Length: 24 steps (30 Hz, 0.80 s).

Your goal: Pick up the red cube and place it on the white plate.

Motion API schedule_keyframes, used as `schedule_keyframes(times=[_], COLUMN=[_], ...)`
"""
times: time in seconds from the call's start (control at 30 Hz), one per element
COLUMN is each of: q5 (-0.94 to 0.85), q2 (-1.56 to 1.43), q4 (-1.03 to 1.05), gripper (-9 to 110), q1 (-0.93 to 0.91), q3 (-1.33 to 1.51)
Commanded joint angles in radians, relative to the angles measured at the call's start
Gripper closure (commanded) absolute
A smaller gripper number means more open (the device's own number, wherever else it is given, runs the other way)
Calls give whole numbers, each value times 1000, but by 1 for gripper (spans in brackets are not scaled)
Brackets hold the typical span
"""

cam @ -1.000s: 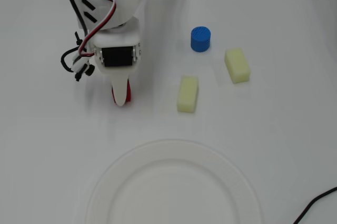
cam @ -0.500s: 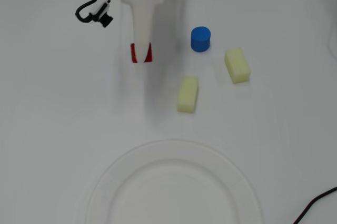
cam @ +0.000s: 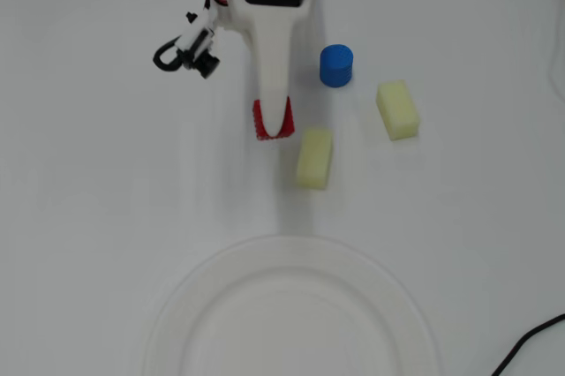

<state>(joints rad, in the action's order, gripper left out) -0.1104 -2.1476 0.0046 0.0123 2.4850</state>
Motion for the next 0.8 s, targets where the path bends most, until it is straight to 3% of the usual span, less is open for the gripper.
schedule_keyframes(times=[0.0, 0.4, 0.77], q5=[61, 72, 112], q2=[212, 558, 792], q4=[-9, 21, 202], gripper=[102, 102, 101], q1=[34, 60, 6], q3=[-247, -541, -821])
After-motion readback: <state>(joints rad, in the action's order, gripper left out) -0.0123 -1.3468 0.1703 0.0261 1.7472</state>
